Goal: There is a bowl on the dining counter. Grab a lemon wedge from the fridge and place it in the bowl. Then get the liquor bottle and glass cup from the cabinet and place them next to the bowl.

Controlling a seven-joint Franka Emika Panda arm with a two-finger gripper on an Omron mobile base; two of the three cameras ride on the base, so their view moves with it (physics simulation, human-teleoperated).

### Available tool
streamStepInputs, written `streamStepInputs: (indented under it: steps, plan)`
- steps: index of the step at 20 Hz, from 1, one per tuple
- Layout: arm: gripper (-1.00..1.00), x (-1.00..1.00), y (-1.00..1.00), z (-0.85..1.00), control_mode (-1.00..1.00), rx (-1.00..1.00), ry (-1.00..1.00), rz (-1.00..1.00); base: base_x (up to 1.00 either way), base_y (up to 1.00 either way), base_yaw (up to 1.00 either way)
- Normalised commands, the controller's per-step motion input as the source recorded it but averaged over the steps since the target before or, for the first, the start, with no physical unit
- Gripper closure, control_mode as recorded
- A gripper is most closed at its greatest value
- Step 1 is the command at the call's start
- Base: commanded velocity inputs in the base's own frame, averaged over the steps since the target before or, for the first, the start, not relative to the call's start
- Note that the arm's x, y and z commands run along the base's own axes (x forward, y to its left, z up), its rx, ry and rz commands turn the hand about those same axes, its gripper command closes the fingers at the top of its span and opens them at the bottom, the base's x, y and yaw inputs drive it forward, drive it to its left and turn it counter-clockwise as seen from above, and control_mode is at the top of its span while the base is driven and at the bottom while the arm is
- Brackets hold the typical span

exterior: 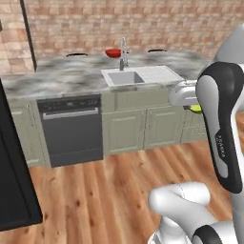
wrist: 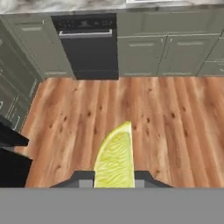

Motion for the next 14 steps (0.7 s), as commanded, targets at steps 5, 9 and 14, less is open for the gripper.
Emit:
streamStepInputs:
  steps: [5,9,14]
  plan:
    - [1.00,0.00,0.00,0.00,1.00,0.00,0.00,0.00,0.17,0.03,-0.69]
    - [1.00,0.00,0.00,0.00,1.00,0.00,0.00,0.00,0.84,0.24,-0.50]
    - [1.00,0.00,0.00,0.00,1.00,0.00,0.00,0.00,0.96,0.67,-0.37]
